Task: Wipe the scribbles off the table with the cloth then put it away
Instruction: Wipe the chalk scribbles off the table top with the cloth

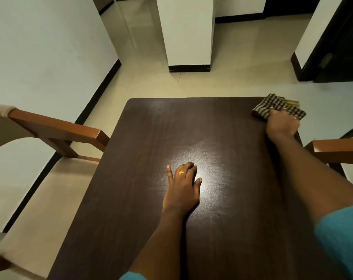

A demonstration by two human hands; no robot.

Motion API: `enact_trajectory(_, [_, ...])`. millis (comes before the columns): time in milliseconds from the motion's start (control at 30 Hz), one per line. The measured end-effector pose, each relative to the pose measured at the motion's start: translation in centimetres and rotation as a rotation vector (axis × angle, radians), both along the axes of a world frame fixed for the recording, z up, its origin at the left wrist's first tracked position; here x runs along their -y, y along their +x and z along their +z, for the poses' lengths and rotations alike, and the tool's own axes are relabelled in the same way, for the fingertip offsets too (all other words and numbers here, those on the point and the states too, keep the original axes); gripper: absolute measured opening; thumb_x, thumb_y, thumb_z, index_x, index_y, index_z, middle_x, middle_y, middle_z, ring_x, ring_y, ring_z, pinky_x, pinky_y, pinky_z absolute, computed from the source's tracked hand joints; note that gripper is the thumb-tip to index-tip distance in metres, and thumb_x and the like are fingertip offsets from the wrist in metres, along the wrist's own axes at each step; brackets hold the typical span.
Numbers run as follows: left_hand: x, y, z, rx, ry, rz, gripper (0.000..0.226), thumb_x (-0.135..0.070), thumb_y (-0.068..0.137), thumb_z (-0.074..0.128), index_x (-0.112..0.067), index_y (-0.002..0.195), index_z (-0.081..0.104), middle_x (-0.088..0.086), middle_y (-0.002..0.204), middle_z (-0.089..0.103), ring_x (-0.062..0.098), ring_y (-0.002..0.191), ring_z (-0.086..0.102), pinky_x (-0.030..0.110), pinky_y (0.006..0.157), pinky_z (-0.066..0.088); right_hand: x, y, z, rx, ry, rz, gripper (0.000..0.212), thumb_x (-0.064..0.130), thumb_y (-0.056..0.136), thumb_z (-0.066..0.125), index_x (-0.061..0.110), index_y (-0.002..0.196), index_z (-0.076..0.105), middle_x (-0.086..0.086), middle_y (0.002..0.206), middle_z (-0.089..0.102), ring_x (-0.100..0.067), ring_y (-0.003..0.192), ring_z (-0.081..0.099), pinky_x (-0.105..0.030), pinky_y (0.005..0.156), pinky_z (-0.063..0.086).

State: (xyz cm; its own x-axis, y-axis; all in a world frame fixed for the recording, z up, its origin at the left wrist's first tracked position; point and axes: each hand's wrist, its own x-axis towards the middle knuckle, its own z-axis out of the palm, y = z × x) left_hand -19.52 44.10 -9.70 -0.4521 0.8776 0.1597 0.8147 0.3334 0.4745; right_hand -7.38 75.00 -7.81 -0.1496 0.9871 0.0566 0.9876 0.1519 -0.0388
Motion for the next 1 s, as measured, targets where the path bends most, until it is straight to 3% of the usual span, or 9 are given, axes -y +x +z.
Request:
enact_trajectory(133, [0.1,-0.1,-0.1,0.003,-0.004,-0.005,0.040,-0.031,0.094,0.041,-0.014,0.130,0.046,-0.004,0.134,0.044,0.008,0.131,0.033,0.036,0.110,-0.022,-1.2,-0.3,0.7,-0.053,-0.069,-0.103,0.043,0.027,0.103,0.029,0.001,0.123,0.058,-0.024,0.127,0.055,-0.042,0.117,0.051,-0.044,0.094,0.040])
enact_trajectory(267, [0.2,-0.2,-0.2,-0.004,-0.019,-0.008,0.040,-0.031,0.095,0.040,-0.013,0.130,0.046,-0.003,0.135,0.044,0.010,0.131,0.033,0.038,0.109,-0.022,-0.7,-1.0,1.4,-0.039,-0.263,-0.024,0.045,0.020,0.099,0.040,0.024,0.143,0.036,-0.015,0.150,0.027,-0.045,0.137,0.024,-0.052,0.107,0.030])
enact_trajectory(400, [0.1,-0.2,-0.2,0.003,-0.030,-0.020,0.040,-0.032,0.095,0.038,-0.014,0.130,0.044,-0.003,0.136,0.042,0.012,0.133,0.031,0.039,0.108,-0.024,-0.7,-0.4,1.5,-0.061,-0.327,-0.010,0.055,0.016,0.099,0.040,0.031,0.149,0.023,-0.014,0.159,0.003,-0.046,0.143,0.005,-0.053,0.116,0.016])
enact_trajectory(700, [0.0,-0.5,-0.7,0.037,-0.067,-0.048,0.044,-0.034,0.095,0.036,-0.014,0.134,0.037,0.000,0.140,0.037,0.016,0.136,0.026,0.043,0.111,-0.019,-1.3,-2.9,0.6,0.046,-0.304,0.012,0.056,0.015,0.097,0.040,0.026,0.150,0.024,-0.021,0.156,0.017,-0.042,0.142,0.018,-0.053,0.116,0.014])
enact_trajectory(800, [0.1,-0.9,-0.6,0.241,0.015,-0.037,0.049,-0.039,0.093,0.039,-0.020,0.138,0.031,-0.003,0.147,0.031,0.013,0.140,0.020,0.036,0.114,-0.018,-0.2,-7.1,0.7,0.088,-0.296,0.086,0.058,0.014,0.096,0.039,0.027,0.150,0.023,-0.020,0.156,0.015,-0.041,0.142,0.019,-0.051,0.118,0.012])
enact_trajectory(900, [1.0,-2.3,0.0,0.630,0.149,-0.006,0.050,-0.036,0.092,0.044,-0.030,0.139,0.027,-0.011,0.148,0.021,0.012,0.138,0.025,0.037,0.120,0.009,2.5,-13.8,0.9,0.113,-0.315,0.214,0.060,0.017,0.096,0.038,0.030,0.151,0.019,-0.019,0.157,0.013,-0.045,0.140,0.020,-0.050,0.116,0.017])
enact_trajectory(1000, [2.1,-6.3,0.7,0.645,0.200,0.009,0.044,-0.027,0.092,0.046,-0.027,0.135,0.037,-0.008,0.145,0.028,0.014,0.133,0.030,0.040,0.111,0.034,5.1,-20.1,0.8,0.120,-0.339,0.322,0.060,0.019,0.096,0.036,0.032,0.151,0.016,-0.017,0.157,0.014,-0.044,0.140,0.021,-0.050,0.115,0.021])
